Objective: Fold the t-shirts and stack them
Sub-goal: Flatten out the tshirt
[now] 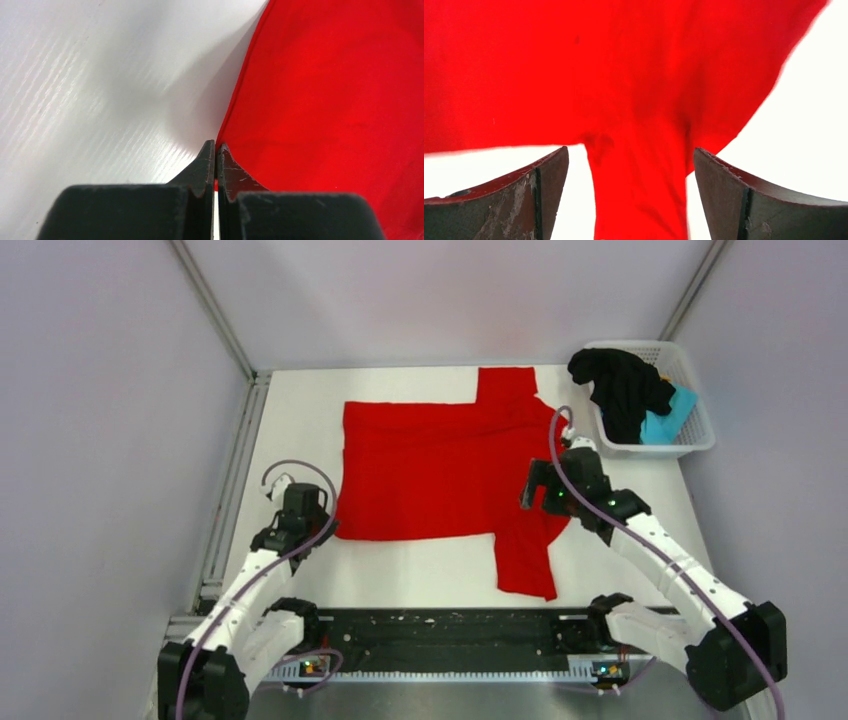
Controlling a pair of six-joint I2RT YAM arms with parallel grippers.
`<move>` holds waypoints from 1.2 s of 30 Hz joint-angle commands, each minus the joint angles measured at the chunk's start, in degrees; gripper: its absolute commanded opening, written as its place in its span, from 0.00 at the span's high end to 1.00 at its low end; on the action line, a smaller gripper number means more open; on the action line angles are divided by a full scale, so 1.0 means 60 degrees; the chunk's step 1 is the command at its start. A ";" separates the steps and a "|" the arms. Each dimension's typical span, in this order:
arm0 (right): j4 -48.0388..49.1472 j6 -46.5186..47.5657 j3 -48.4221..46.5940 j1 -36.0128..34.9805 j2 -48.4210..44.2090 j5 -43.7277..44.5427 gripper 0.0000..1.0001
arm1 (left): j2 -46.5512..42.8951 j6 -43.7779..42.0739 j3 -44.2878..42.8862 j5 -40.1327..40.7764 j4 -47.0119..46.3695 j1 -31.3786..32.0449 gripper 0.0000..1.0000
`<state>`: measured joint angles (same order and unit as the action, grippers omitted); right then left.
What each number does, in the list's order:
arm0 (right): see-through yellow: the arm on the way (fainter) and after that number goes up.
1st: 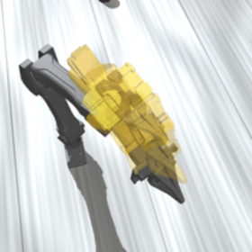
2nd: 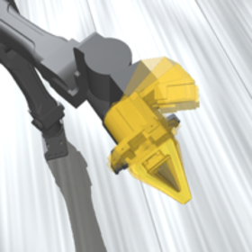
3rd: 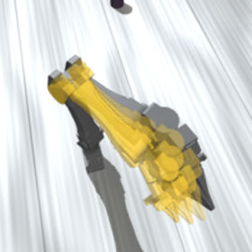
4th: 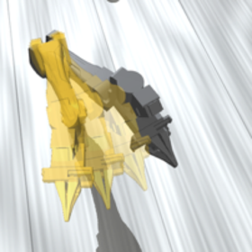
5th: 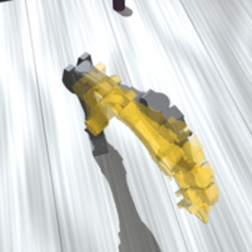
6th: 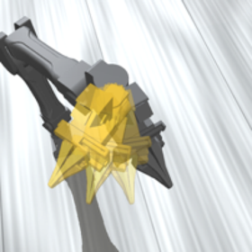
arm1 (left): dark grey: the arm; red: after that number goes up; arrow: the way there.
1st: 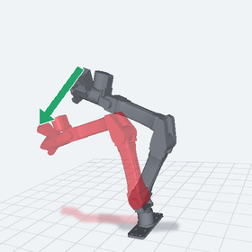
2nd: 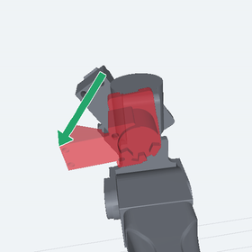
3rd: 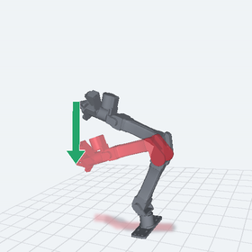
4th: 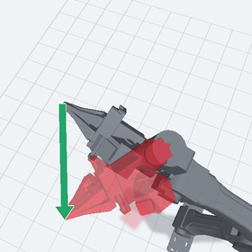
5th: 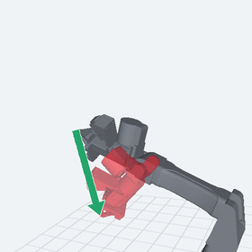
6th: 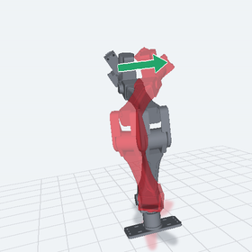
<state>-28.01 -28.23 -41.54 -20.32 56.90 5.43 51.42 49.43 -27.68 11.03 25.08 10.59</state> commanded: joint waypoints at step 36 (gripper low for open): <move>0.3827 -0.2139 0.2369 0.2216 0.2896 -0.2583 0.08 | 0.0466 0.0304 0.0675 0.0401 -0.0665 0.0008 1.00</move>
<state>-7.18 -39.86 -29.87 -9.15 72.23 -10.83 53.54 49.95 -23.11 11.60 22.90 10.63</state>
